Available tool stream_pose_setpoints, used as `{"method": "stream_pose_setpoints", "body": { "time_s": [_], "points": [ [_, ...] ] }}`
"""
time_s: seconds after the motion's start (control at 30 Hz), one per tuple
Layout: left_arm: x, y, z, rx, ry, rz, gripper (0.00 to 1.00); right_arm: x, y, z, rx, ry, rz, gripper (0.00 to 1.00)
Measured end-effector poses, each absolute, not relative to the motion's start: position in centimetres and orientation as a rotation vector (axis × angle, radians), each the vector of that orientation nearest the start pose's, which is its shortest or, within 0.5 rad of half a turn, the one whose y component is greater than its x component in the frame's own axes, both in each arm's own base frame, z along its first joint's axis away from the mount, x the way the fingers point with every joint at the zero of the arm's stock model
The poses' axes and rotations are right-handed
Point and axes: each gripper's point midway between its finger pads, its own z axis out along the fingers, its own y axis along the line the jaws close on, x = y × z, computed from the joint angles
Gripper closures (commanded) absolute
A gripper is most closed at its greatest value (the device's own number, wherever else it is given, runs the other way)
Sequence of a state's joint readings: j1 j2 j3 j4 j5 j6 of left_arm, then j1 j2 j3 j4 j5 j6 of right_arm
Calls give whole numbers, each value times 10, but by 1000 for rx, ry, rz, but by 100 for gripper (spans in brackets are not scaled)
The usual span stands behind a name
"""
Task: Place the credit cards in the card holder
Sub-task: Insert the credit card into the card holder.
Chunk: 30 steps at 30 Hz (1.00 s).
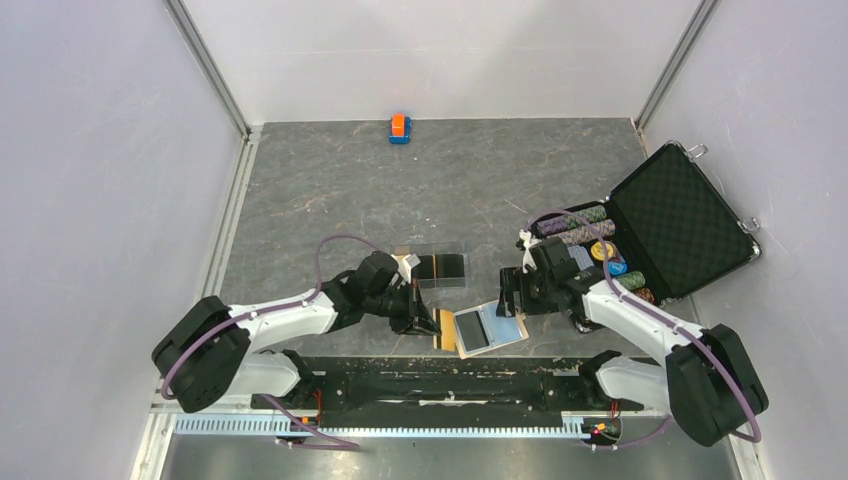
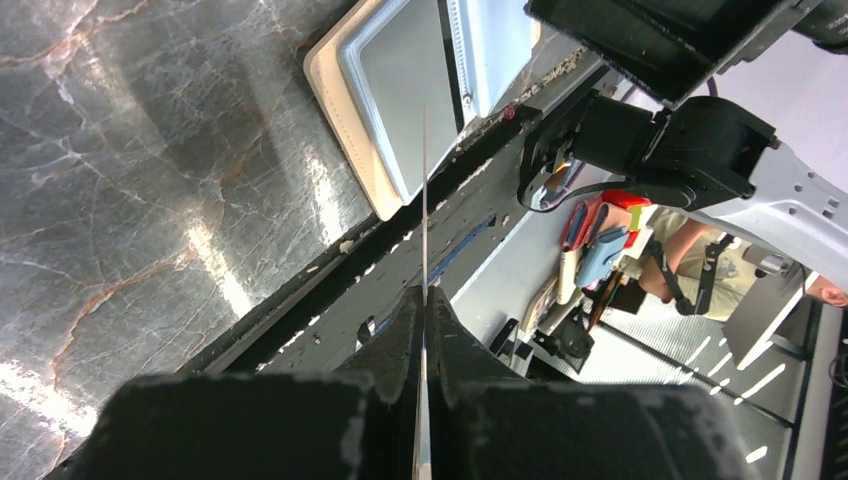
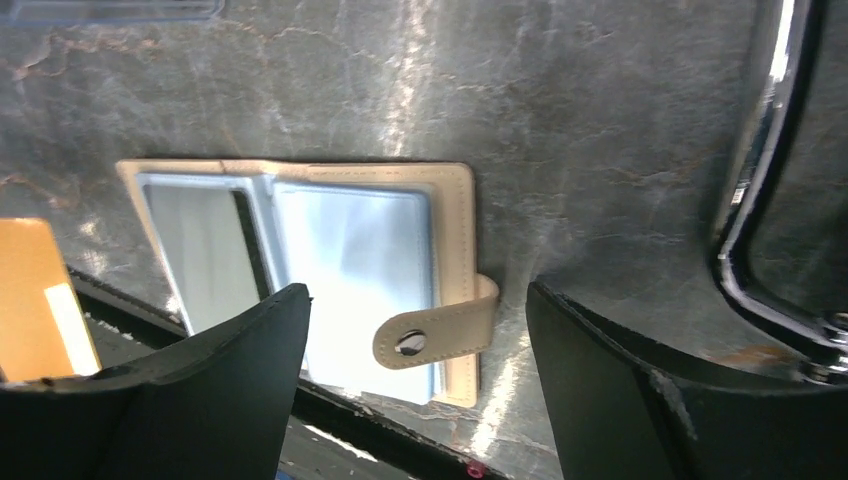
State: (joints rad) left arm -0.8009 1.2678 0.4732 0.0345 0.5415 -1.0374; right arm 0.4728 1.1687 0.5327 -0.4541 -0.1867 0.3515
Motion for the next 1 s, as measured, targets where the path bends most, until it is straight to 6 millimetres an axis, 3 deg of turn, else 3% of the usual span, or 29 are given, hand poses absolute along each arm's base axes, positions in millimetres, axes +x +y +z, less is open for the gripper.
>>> {"method": "stream_pose_setpoints", "body": {
  "time_s": [0.17,0.57,1.0],
  "points": [
    [116,-297,75,22,2743,-1363,98,172,160,27,-207,2675,666,27],
    [120,-299,66,15,2748,-1336,98,136,198,34,-115,2645,1037,28],
    [119,-310,41,50,2791,-1305,98,123,211,36,-69,2651,1154,27]
  ]
}}
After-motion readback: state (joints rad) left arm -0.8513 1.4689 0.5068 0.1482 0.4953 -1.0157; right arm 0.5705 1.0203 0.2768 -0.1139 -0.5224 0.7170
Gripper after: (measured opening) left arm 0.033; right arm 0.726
